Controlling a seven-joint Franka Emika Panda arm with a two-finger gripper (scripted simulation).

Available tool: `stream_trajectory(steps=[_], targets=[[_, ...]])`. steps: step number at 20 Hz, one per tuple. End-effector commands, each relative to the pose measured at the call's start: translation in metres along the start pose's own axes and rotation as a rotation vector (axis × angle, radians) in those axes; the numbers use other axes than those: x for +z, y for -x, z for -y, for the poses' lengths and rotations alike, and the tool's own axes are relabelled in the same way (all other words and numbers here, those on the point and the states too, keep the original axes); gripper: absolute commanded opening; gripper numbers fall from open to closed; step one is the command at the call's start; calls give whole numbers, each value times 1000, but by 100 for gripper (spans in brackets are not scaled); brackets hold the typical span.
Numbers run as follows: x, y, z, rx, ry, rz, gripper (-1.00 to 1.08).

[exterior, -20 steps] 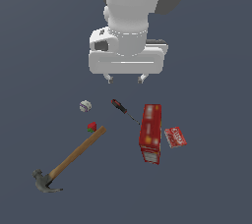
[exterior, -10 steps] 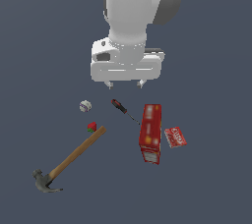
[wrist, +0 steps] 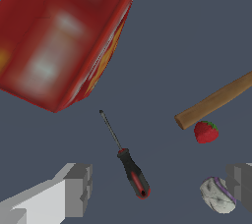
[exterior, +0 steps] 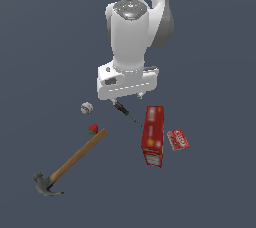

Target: Pick up a designated object from a clutter of objects.

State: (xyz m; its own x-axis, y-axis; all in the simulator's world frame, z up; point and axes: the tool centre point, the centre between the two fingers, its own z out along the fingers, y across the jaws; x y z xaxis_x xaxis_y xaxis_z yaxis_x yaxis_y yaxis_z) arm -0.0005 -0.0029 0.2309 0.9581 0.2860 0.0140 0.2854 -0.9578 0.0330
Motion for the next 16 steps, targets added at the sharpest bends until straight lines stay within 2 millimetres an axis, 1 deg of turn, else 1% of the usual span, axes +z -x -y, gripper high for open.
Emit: stream_trajectory(steps=[1, 10, 13, 16], targets=[[22, 5, 2, -63, -3, 2, 100], [98, 34, 12, -288, -18, 6, 100], [118, 45, 16, -355, -23, 6, 100], [135, 55, 19, -410, -27, 6, 100]])
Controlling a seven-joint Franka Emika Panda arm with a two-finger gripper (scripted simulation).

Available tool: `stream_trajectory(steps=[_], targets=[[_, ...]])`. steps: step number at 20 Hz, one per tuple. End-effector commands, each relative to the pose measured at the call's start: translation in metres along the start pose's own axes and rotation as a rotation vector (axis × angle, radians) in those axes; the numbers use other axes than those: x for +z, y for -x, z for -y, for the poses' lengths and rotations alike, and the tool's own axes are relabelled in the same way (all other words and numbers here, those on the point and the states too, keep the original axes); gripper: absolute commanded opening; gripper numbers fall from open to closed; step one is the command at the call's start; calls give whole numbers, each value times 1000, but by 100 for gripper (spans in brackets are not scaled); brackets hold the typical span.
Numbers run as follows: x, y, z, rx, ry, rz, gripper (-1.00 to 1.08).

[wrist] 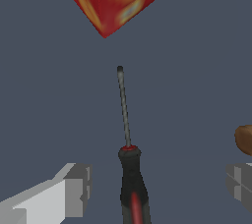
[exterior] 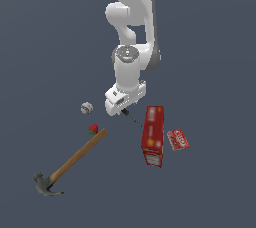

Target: Pick up a designated object from a clutter of objects.

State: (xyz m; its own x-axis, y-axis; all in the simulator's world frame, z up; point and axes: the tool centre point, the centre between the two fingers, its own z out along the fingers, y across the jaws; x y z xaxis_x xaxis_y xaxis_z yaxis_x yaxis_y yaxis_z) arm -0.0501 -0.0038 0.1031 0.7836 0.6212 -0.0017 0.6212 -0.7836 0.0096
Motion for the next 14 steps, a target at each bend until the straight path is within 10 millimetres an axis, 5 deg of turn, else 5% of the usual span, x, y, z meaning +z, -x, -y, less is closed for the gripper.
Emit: stream_trajectory(steps=[1, 14], targets=[[13, 6, 5, -46, -3, -1, 100], [37, 20, 17, -132, -10, -2, 100]])
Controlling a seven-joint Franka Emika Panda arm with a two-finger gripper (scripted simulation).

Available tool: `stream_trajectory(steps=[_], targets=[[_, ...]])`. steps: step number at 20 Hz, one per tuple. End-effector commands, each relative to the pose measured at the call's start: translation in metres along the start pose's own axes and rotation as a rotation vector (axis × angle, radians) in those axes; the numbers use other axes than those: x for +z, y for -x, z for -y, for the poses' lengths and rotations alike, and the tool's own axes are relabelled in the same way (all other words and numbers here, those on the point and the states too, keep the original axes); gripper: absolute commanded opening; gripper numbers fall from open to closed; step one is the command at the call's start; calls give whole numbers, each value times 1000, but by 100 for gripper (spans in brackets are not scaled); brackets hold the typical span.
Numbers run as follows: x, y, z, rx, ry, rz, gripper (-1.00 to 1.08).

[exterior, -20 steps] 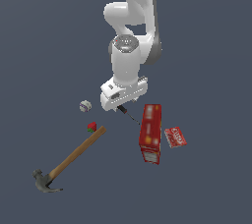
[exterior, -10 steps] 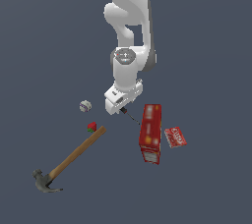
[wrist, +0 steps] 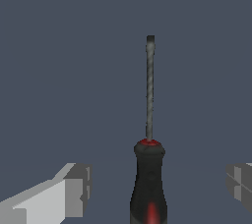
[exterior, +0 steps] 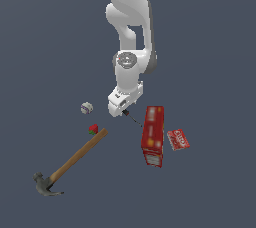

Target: Pick up a designated object from a clutter of objects.

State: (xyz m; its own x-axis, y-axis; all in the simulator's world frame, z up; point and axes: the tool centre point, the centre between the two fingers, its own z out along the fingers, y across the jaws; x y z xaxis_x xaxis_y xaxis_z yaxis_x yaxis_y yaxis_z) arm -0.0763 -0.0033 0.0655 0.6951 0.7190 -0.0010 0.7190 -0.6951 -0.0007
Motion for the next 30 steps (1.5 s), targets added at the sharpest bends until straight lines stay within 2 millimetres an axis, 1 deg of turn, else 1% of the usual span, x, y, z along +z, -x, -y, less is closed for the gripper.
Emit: stream_trajectory(steps=[1, 6, 12, 15, 20, 21, 30], targets=[[0, 0, 0, 0, 0, 0, 100], [9, 0, 0, -1, 0, 0, 100], [35, 1, 1, -3, 1, -1, 100], [45, 1, 1, -4, 1, -1, 100], [51, 1, 1, -4, 1, -1, 100], [51, 1, 1, -4, 1, -1, -100], [51, 1, 1, -4, 1, -1, -100]])
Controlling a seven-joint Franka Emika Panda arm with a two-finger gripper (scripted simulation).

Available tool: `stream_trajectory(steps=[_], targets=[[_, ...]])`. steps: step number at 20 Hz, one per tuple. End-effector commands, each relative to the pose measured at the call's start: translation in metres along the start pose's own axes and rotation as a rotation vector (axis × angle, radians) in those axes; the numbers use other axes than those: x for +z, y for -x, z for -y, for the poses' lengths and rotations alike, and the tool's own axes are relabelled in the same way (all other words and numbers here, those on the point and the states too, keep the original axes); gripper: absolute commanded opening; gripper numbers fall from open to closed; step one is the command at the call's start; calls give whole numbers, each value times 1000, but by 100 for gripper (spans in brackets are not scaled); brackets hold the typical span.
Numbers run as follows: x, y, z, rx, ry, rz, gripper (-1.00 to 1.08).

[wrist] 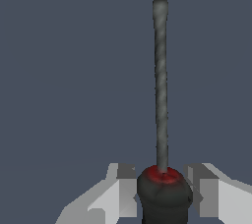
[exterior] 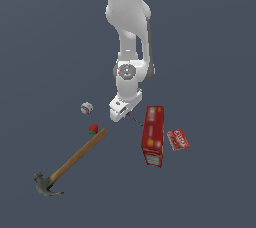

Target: Pick up a designated object from a clutter of objects.

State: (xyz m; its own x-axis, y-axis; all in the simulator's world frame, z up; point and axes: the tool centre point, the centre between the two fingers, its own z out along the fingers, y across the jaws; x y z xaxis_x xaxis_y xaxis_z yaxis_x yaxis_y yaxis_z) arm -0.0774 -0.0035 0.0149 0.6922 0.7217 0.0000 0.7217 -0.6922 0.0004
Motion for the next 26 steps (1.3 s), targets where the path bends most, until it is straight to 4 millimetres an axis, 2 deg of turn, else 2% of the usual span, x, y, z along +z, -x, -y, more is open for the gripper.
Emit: stream_trajectory(steps=[1, 7, 13, 18, 26], targets=[[0, 0, 0, 0, 0, 0, -100], [-8, -2, -2, 0, 0, 0, -100], [-33, -9, -8, 0, 0, 0, -100], [-66, -18, -17, 0, 0, 0, -100], [-136, -37, -34, -1, 0, 0, -100]])
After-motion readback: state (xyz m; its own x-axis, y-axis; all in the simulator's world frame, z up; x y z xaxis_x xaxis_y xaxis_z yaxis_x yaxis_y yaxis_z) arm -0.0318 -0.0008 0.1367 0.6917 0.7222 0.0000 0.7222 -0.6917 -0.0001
